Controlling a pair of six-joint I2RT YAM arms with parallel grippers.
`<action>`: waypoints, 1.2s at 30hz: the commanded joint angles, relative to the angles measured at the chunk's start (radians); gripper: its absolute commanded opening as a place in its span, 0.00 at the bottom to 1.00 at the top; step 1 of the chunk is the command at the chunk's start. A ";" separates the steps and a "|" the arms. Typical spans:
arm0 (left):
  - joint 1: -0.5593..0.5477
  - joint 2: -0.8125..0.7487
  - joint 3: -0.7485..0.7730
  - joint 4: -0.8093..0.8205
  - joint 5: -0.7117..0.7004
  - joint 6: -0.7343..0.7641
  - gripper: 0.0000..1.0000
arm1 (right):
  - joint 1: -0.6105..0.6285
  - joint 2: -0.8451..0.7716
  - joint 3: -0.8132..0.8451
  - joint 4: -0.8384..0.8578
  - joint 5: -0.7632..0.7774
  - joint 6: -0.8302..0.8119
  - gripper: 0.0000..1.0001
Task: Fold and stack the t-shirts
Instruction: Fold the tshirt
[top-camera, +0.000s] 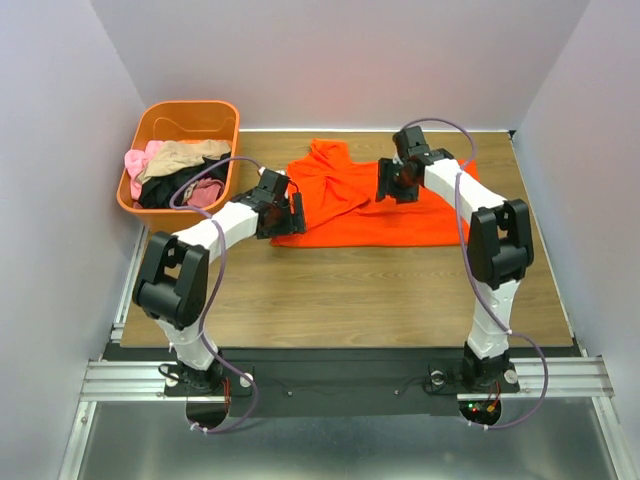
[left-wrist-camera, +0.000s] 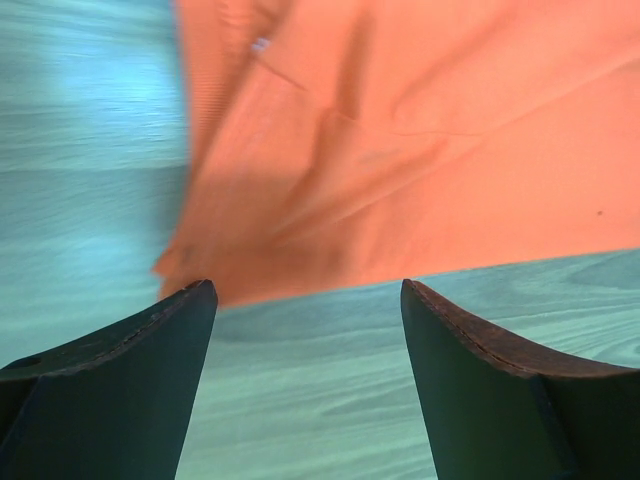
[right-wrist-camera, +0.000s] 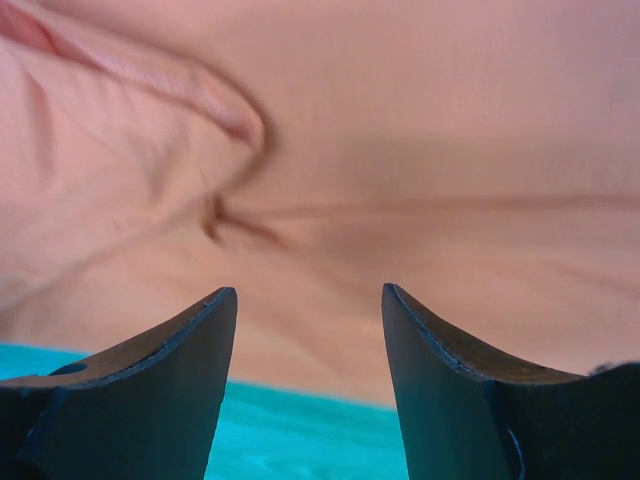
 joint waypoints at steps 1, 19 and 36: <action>0.014 -0.120 -0.019 -0.042 -0.099 -0.028 0.87 | 0.002 -0.090 -0.090 0.029 0.009 0.024 0.66; 0.048 -0.143 -0.189 0.020 -0.125 -0.048 0.78 | -0.470 -0.285 -0.368 0.089 0.024 0.026 0.66; 0.065 -0.174 -0.246 0.046 -0.104 -0.047 0.78 | -0.641 -0.219 -0.390 0.116 0.026 0.047 0.65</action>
